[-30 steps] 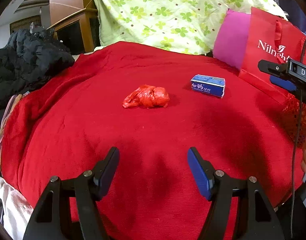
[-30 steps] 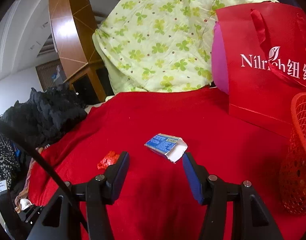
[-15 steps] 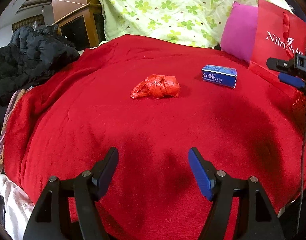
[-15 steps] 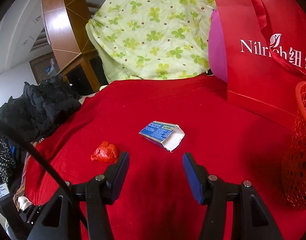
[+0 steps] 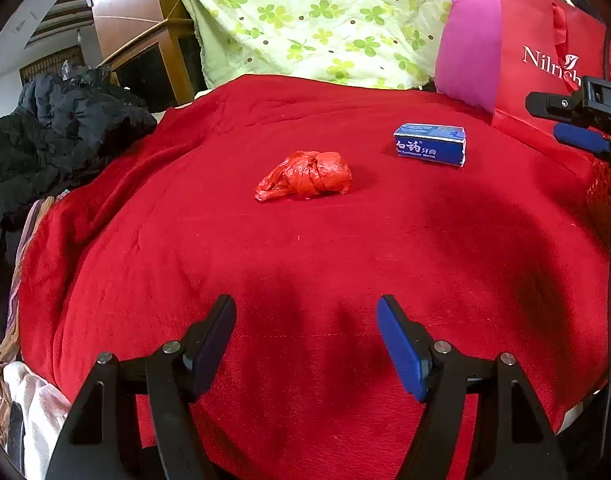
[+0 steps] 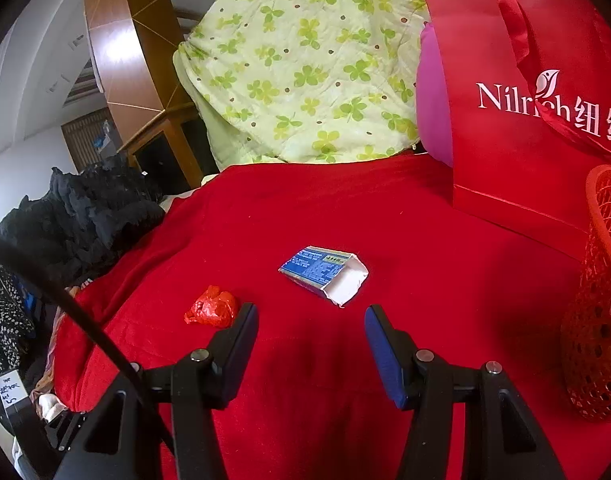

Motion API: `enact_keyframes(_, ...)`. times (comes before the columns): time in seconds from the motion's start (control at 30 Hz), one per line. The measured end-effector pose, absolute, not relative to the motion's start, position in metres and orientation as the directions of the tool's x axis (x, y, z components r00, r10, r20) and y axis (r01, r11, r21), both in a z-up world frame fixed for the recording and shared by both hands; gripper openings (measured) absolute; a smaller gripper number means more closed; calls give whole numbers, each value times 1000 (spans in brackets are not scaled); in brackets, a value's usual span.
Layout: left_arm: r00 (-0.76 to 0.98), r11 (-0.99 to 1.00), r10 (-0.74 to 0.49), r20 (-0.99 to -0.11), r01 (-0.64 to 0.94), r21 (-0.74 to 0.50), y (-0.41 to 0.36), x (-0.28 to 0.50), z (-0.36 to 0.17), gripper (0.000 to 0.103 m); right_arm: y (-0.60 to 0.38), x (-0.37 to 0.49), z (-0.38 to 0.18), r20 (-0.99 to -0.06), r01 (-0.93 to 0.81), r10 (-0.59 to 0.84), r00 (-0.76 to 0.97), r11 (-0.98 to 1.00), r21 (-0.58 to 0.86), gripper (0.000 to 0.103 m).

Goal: Collect trash
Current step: 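Move both open tools back over the blue box and red plastic bag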

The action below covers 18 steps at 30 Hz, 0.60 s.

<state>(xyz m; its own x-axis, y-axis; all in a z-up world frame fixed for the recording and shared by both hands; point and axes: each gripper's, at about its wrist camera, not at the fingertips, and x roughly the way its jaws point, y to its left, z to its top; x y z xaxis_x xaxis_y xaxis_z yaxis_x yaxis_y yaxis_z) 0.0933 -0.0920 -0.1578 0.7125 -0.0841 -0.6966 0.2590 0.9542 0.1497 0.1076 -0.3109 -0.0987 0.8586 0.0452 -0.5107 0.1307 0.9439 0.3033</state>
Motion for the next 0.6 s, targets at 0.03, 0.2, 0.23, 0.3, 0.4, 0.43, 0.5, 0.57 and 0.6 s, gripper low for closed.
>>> enact_keyframes(0.03, 712, 953, -85, -697, 261, 151, -93, 93, -157, 74, -312, 107, -98, -509, 131, 45, 859, 943, 305, 59)
enact_keyframes(0.2, 711, 952, -81, -698, 263, 158, -96, 92, -157, 74, -316, 105, -96, -502, 134, 46, 864, 939, 316, 59)
enact_keyframes(0.23, 710, 952, -81, -699, 264, 157, -96, 92, -157, 74, -316, 104, -96, -501, 134, 46, 864, 939, 318, 59)
enact_keyframes(0.3, 709, 953, -80, -701, 262, 155, -96, 92, -157, 74, -317, 104, -96, -499, 134, 47, 865, 938, 320, 59)
enact_keyframes(0.4, 709, 954, -75, -701, 255, 155, -95, 93, -157, 74, -317, 103, -96, -498, 132, 49, 866, 938, 321, 59)
enact_keyframes(0.43, 708, 955, -74, -702, 253, 154, -95, 94, -157, 74, -317, 103, -96, -498, 133, 48, 866, 938, 321, 59)
enact_keyframes(0.5, 706, 956, -72, -704, 250, 153, -94, 95, -159, 74, -317, 103, -96, -501, 133, 49, 864, 938, 321, 59)
enact_keyframes(0.57, 702, 958, -71, -709, 246, 148, -92, 97, -161, 74, -317, 104, -97, -505, 134, 50, 862, 937, 321, 59)
enact_keyframes(0.6, 700, 959, -71, -711, 245, 146, -92, 97, -162, 74, -317, 104, -97, -507, 134, 50, 860, 937, 322, 59)
